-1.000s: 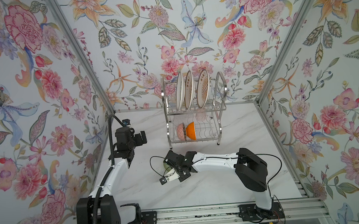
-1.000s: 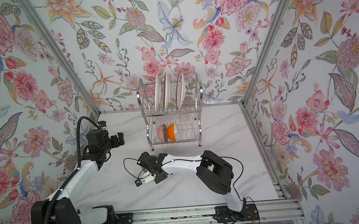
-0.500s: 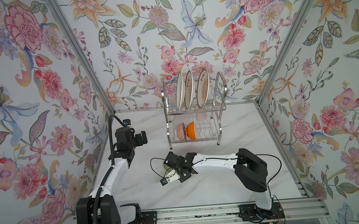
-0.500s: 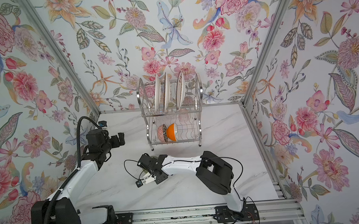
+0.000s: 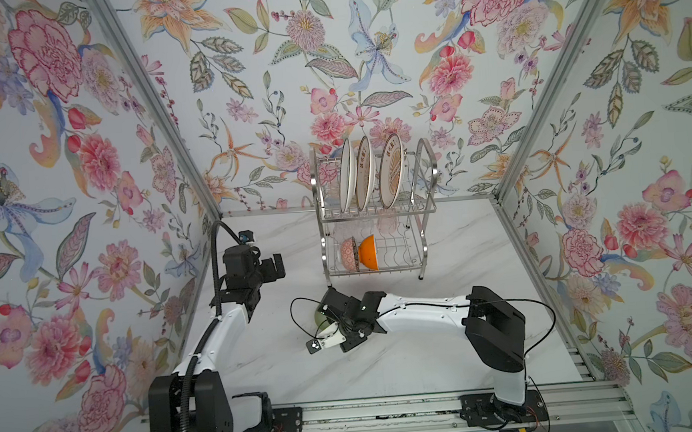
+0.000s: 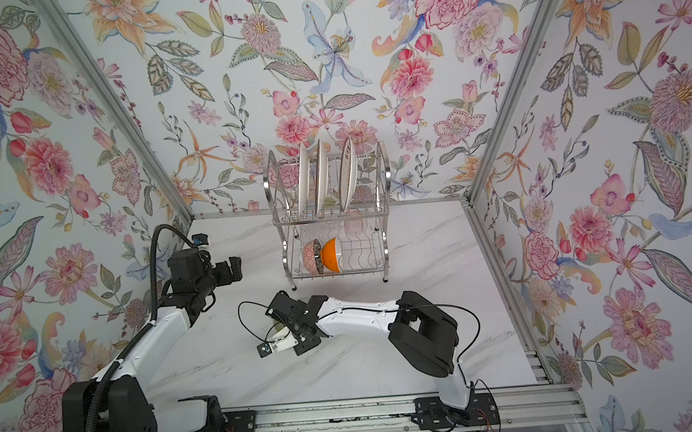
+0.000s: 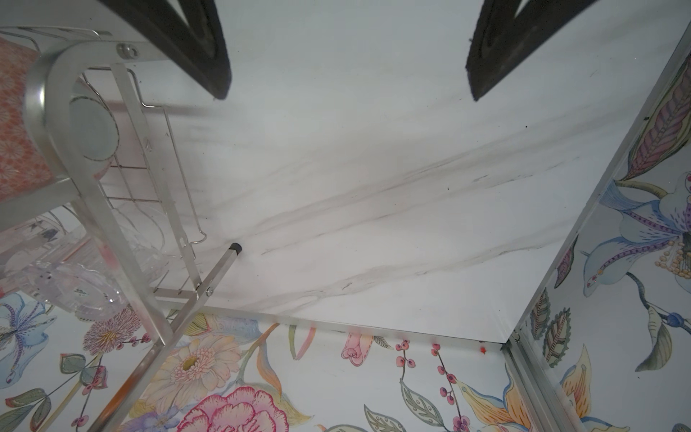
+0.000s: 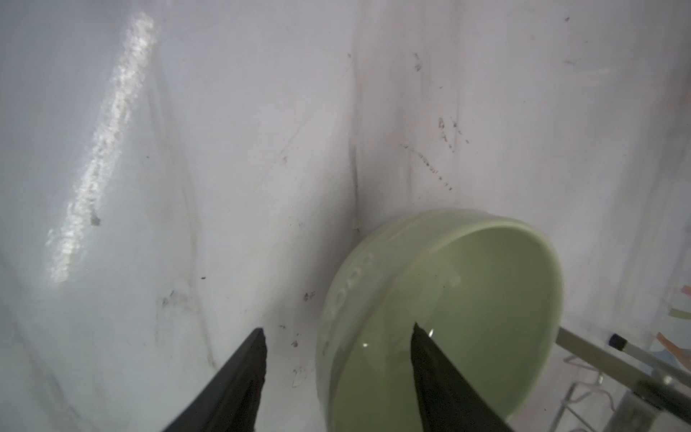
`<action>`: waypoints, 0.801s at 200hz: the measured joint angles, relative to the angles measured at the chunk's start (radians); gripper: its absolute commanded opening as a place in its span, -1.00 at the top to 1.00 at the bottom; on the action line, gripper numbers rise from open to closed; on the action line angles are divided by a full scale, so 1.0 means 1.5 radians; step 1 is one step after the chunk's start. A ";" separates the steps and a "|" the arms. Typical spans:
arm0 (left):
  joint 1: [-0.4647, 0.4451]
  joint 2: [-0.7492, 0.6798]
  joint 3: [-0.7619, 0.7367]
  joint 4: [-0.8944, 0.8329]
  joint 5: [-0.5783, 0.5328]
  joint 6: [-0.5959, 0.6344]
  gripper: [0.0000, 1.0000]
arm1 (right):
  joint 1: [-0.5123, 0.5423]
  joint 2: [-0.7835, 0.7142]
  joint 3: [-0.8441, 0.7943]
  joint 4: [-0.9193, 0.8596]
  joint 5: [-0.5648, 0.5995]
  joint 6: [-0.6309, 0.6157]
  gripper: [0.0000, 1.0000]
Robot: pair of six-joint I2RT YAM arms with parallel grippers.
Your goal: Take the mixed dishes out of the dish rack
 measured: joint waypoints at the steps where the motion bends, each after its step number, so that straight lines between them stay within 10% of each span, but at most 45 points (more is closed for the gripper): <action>1: 0.000 0.000 0.000 0.000 0.000 0.000 -0.99 | 0.000 -0.001 0.000 0.001 -0.001 0.001 -0.47; 160: 0.000 -0.176 -0.067 0.140 0.183 0.087 -0.99 | -0.198 -0.336 -0.312 0.425 -0.152 0.304 -0.42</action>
